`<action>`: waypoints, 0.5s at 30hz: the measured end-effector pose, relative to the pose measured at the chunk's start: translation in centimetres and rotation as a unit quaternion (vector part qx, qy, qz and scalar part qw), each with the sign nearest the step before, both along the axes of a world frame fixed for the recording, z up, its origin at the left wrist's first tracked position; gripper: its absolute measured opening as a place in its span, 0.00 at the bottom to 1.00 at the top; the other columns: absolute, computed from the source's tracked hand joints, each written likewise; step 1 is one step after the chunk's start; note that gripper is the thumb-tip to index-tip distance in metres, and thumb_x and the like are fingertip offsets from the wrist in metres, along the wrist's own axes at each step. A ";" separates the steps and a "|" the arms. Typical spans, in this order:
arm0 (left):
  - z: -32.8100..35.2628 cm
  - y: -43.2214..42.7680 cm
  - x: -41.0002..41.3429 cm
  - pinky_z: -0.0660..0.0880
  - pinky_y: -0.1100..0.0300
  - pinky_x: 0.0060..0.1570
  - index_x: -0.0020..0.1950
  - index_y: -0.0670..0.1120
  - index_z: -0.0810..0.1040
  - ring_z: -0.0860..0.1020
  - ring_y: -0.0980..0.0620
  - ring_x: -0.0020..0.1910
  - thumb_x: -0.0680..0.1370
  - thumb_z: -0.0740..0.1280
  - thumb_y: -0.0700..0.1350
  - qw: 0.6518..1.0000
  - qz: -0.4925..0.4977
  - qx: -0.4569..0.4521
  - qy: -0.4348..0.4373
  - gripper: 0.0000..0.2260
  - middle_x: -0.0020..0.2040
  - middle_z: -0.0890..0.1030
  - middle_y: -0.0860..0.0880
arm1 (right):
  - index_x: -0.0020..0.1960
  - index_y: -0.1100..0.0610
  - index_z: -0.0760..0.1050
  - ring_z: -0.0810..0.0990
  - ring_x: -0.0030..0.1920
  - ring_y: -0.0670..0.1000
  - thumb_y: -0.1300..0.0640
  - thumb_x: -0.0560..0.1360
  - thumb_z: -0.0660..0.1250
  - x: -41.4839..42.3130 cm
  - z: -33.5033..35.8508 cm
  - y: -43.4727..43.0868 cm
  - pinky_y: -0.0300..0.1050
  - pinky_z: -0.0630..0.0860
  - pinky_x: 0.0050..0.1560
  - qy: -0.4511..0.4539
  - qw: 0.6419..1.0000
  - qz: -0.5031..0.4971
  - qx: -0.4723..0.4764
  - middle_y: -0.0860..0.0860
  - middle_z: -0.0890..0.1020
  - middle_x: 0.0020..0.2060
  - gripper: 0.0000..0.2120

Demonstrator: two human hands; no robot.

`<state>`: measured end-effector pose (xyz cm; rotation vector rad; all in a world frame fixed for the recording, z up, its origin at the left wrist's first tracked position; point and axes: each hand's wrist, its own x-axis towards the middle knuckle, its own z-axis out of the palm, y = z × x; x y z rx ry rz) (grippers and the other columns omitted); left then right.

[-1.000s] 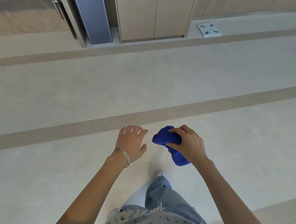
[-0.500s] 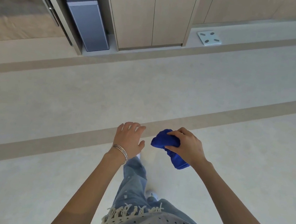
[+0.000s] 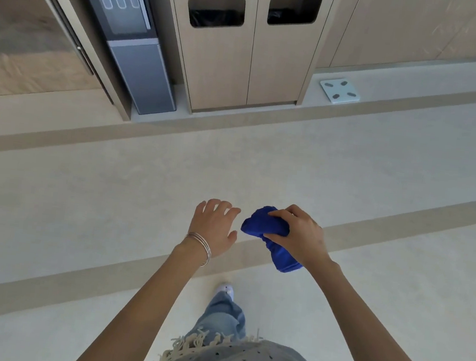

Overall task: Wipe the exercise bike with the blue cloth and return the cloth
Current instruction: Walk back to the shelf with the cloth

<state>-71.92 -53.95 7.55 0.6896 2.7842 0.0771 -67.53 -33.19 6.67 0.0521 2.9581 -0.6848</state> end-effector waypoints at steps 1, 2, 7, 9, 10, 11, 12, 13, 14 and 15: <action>0.1 -0.1 -1.4 0.57 0.51 0.70 0.72 0.52 0.61 0.60 0.48 0.72 0.77 0.59 0.52 1.000 -0.004 0.000 0.001 0.23 0.72 0.65 0.51 | 0.59 0.43 0.74 0.76 0.50 0.48 0.44 0.69 0.70 -1.3 0.0 -0.1 0.40 0.68 0.42 0.001 1.000 -0.004 0.000 0.45 0.76 0.51 0.19; 0.1 -0.2 -2.7 0.58 0.51 0.70 0.72 0.52 0.62 0.60 0.48 0.72 0.77 0.59 0.52 1.000 -0.008 0.000 0.002 0.23 0.72 0.65 0.51 | 0.59 0.43 0.74 0.76 0.50 0.48 0.44 0.69 0.70 -2.4 0.0 -0.3 0.40 0.68 0.42 0.001 1.000 -0.006 0.001 0.45 0.76 0.51 0.19; 0.0 -0.1 -7.8 0.58 0.51 0.70 0.72 0.52 0.62 0.60 0.48 0.72 0.77 0.59 0.52 1.000 -0.023 -0.004 -0.010 0.23 0.71 0.65 0.51 | 0.60 0.43 0.74 0.76 0.51 0.48 0.44 0.70 0.70 -6.9 -0.1 0.0 0.40 0.69 0.43 -0.003 1.000 -0.019 0.002 0.45 0.76 0.52 0.19; -0.3 0.2 -9.4 0.58 0.51 0.70 0.72 0.52 0.62 0.60 0.48 0.72 0.77 0.59 0.53 0.999 -0.027 -0.007 -0.019 0.23 0.72 0.65 0.51 | 0.60 0.44 0.74 0.76 0.51 0.48 0.44 0.70 0.69 -8.5 -0.3 0.3 0.40 0.69 0.43 -0.009 1.000 -0.023 -0.001 0.45 0.77 0.52 0.19; -0.4 0.4 -10.3 0.58 0.51 0.70 0.72 0.52 0.61 0.60 0.48 0.72 0.77 0.59 0.53 0.999 -0.028 -0.007 -0.024 0.23 0.72 0.65 0.51 | 0.60 0.44 0.74 0.76 0.51 0.48 0.44 0.70 0.69 -9.4 -0.4 0.6 0.40 0.69 0.43 -0.011 1.000 -0.024 -0.002 0.45 0.77 0.52 0.19; -0.6 0.6 -11.1 0.58 0.51 0.70 0.72 0.52 0.61 0.60 0.48 0.72 0.77 0.59 0.53 0.999 -0.028 -0.007 -0.027 0.23 0.72 0.65 0.51 | 0.60 0.44 0.74 0.76 0.51 0.48 0.44 0.70 0.70 -10.4 -0.5 0.9 0.40 0.69 0.43 -0.013 1.000 -0.023 -0.001 0.45 0.77 0.52 0.19; -0.7 0.9 -12.0 0.58 0.51 0.70 0.72 0.52 0.61 0.60 0.48 0.72 0.77 0.59 0.53 0.999 -0.028 -0.006 -0.029 0.23 0.72 0.65 0.51 | 0.59 0.44 0.74 0.76 0.51 0.48 0.44 0.70 0.70 -11.3 -0.6 1.3 0.40 0.69 0.42 -0.013 1.000 -0.022 0.000 0.45 0.77 0.52 0.19; -0.8 1.2 -12.9 0.59 0.51 0.70 0.72 0.52 0.61 0.60 0.48 0.72 0.77 0.59 0.53 0.999 -0.027 -0.006 -0.029 0.23 0.72 0.65 0.51 | 0.59 0.44 0.74 0.76 0.51 0.48 0.44 0.69 0.70 -12.3 -0.7 1.6 0.40 0.68 0.42 -0.013 1.000 -0.021 0.001 0.45 0.77 0.52 0.19; -0.9 1.6 -13.8 0.59 0.51 0.70 0.72 0.52 0.61 0.60 0.48 0.72 0.78 0.59 0.53 0.999 -0.026 -0.007 -0.031 0.23 0.72 0.65 0.51 | 0.59 0.44 0.74 0.76 0.50 0.48 0.44 0.69 0.70 -13.4 -0.9 2.0 0.40 0.68 0.42 -0.013 1.000 -0.019 0.001 0.45 0.77 0.51 0.19; -1.0 2.0 -14.9 0.59 0.51 0.70 0.72 0.52 0.61 0.60 0.47 0.72 0.78 0.59 0.52 0.999 -0.025 -0.010 -0.035 0.23 0.72 0.65 0.51 | 0.59 0.44 0.74 0.76 0.50 0.48 0.44 0.69 0.70 -14.5 -1.0 2.5 0.40 0.68 0.42 -0.014 1.000 -0.017 0.000 0.45 0.77 0.51 0.19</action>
